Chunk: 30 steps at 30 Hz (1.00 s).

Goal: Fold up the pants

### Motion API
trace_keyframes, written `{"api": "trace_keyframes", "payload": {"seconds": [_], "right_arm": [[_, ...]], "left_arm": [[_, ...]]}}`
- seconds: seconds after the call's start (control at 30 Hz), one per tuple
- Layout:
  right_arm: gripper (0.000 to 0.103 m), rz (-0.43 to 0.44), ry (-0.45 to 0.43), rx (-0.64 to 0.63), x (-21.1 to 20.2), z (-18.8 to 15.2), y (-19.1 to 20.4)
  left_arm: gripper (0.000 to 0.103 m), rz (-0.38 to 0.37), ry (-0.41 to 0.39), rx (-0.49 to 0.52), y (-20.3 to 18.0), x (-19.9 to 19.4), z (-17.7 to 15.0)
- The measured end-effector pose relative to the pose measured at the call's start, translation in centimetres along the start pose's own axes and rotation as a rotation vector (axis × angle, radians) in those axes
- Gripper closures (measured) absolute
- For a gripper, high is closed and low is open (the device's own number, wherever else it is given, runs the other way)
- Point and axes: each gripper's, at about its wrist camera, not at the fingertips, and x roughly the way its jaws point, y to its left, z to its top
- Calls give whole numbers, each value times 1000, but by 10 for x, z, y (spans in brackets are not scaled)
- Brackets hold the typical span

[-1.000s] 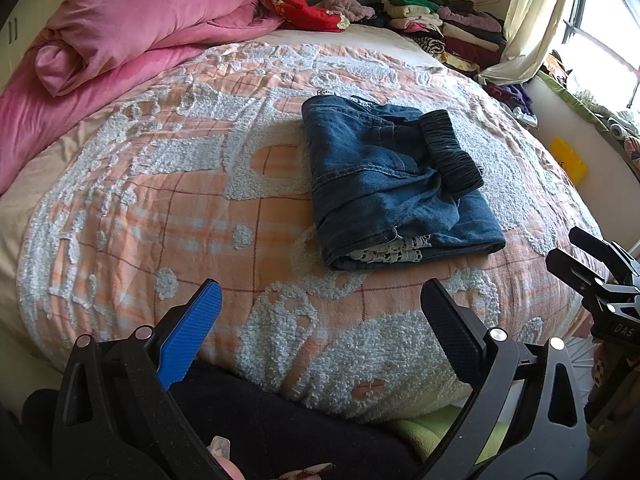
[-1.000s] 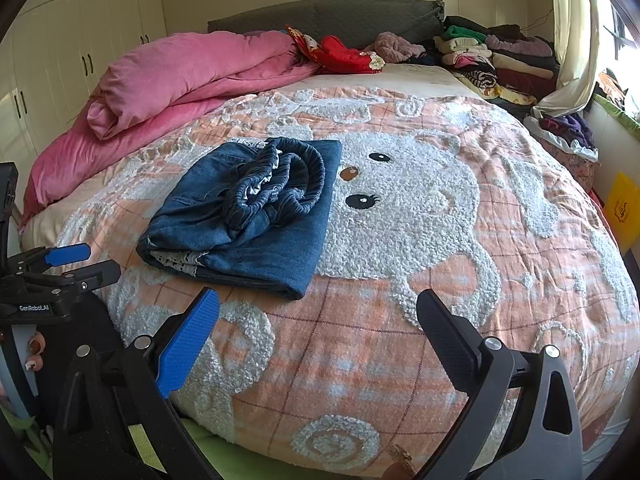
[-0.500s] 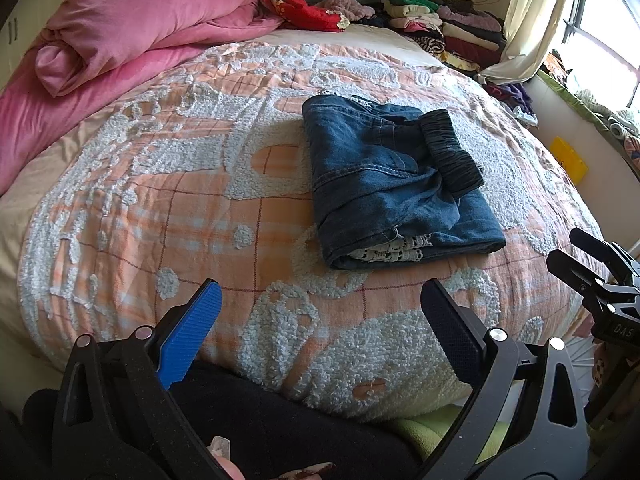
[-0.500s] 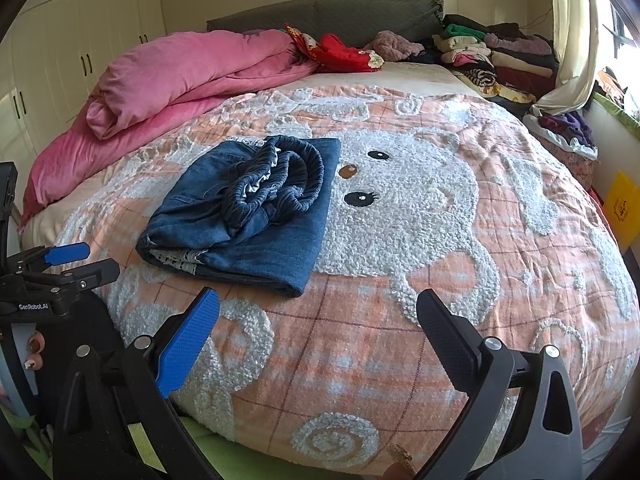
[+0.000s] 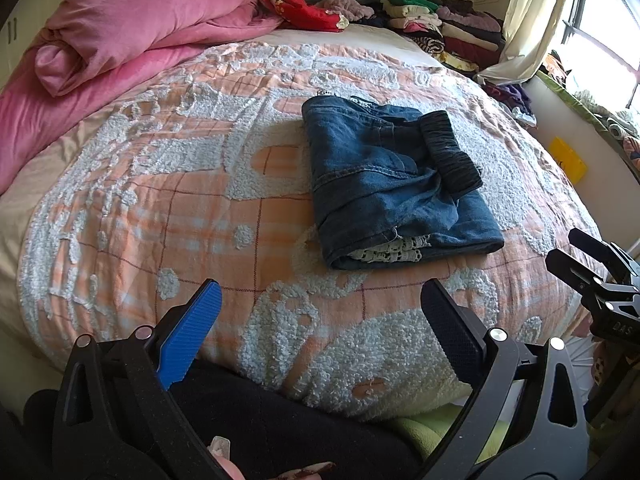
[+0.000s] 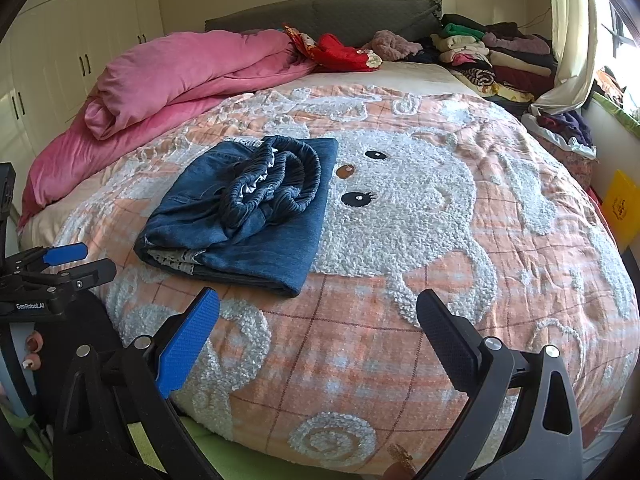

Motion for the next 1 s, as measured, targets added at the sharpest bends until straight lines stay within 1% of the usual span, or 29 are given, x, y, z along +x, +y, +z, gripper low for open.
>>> {"api": "trace_keyframes", "payload": {"seconds": [0.33, 0.5, 0.63, 0.77, 0.87, 0.93, 1.0], "right_arm": [[5, -21, 1, 12, 1, 0, -5], [5, -50, -1, 30, 1, 2, -18], [5, -92, -12, 52, 0, 8, -37], [5, -158, -33, 94, -1, 20, -73], [5, -198, -36, 144, 4, 31, -110], [5, -233, -26, 173, 10, 37, -136], [5, -277, -15, 214, 19, 46, -172]], "left_arm": [[10, 11, 10, 4, 2, 0, 1], [10, 34, 22, -17, 12, 5, 2], [10, 61, 29, -39, 24, 10, 5], [10, 96, 32, -67, 39, 15, 13], [10, 119, 34, -102, 62, 18, 28], [10, 155, 27, -136, 85, 23, 43], [10, 217, 50, -177, 113, 36, 60]]}}
